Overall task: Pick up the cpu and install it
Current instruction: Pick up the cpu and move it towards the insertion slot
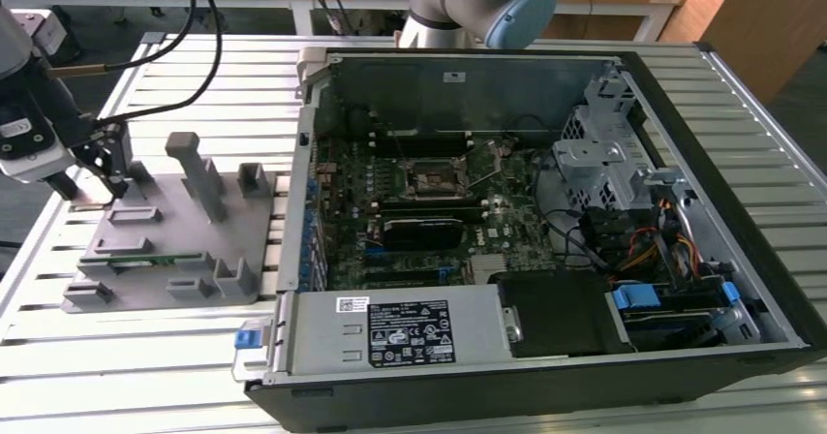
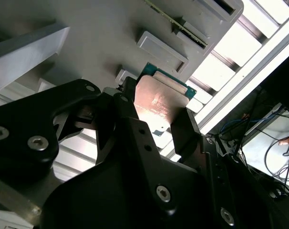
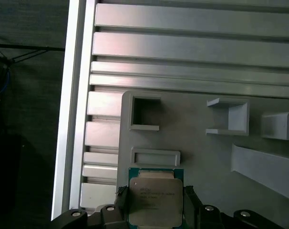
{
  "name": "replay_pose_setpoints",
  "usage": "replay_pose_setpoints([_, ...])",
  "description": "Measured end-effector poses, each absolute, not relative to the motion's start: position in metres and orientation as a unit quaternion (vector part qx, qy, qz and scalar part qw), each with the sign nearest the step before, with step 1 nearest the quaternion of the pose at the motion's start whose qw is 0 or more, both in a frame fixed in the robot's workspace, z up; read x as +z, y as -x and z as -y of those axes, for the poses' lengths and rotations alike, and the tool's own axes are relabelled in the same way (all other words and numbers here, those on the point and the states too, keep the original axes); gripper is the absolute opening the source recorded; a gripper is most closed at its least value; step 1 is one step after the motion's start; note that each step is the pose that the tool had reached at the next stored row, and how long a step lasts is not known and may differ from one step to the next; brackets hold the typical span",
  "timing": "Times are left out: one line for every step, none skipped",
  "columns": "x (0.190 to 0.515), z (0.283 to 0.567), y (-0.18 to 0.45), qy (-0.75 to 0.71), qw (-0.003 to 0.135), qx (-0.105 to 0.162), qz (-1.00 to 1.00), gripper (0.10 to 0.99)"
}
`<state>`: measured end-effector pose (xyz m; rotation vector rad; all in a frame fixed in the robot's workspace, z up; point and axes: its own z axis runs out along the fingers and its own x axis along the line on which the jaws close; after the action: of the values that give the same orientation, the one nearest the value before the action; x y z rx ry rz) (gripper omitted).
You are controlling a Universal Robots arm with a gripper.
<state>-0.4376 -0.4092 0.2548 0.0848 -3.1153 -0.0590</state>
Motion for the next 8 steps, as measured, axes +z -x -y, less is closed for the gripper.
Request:
replay_pose_setpoints([0.2554,0.4092,0.4376,-0.027,0.012,-0.019,0.999,0.541])
replay_pose_setpoints([0.2559,0.4092,0.4376,-0.027,0.012,-0.019,0.999,0.541])
replay_pose_setpoints([0.2563,0.4092,0.4376,-0.027,0.012,-0.019,0.999,0.541])
replay_pose_setpoints([0.2568,0.4092,0.4376,-0.027,0.012,-0.019,0.999,0.541])
replay_pose_setpoints([0.2572,0.4092,0.4376,-0.027,0.012,-0.019,0.999,0.541])
replay_pose_setpoints([0.2577,0.4092,0.4376,-0.027,0.012,-0.019,0.999,0.541])
replay_pose_setpoints([0.2581,0.4092,0.4376,-0.027,0.012,-0.019,0.999,0.541])
replay_pose_setpoints([0.2586,0.4092,0.4376,-0.027,0.012,-0.019,0.999,0.541])
